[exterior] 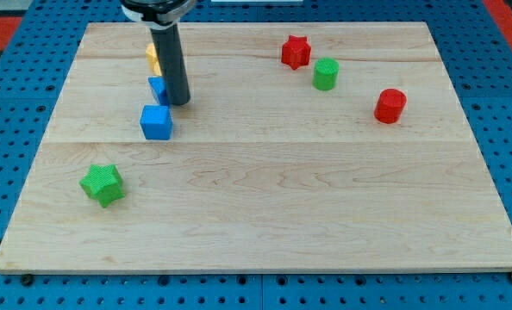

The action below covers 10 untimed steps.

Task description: Slide the green star towards the center of the board

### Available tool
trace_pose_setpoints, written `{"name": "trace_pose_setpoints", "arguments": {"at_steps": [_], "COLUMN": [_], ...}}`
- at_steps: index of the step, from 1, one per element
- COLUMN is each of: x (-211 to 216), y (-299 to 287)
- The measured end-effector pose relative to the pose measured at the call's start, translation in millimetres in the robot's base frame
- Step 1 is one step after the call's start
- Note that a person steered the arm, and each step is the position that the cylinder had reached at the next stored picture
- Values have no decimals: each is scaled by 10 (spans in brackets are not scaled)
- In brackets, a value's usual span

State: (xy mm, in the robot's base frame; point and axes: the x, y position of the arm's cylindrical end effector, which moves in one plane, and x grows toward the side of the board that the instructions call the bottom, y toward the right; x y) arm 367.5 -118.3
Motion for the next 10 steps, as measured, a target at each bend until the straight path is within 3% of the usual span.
{"name": "trace_pose_setpoints", "arguments": {"at_steps": [2, 3, 4, 5, 6, 7, 8, 9, 10], "x": [62, 473, 1256, 1824, 1859, 1855, 1538, 1533, 1642], "y": [52, 530, 710, 425, -331, -652, -511, -547, -1100]}}
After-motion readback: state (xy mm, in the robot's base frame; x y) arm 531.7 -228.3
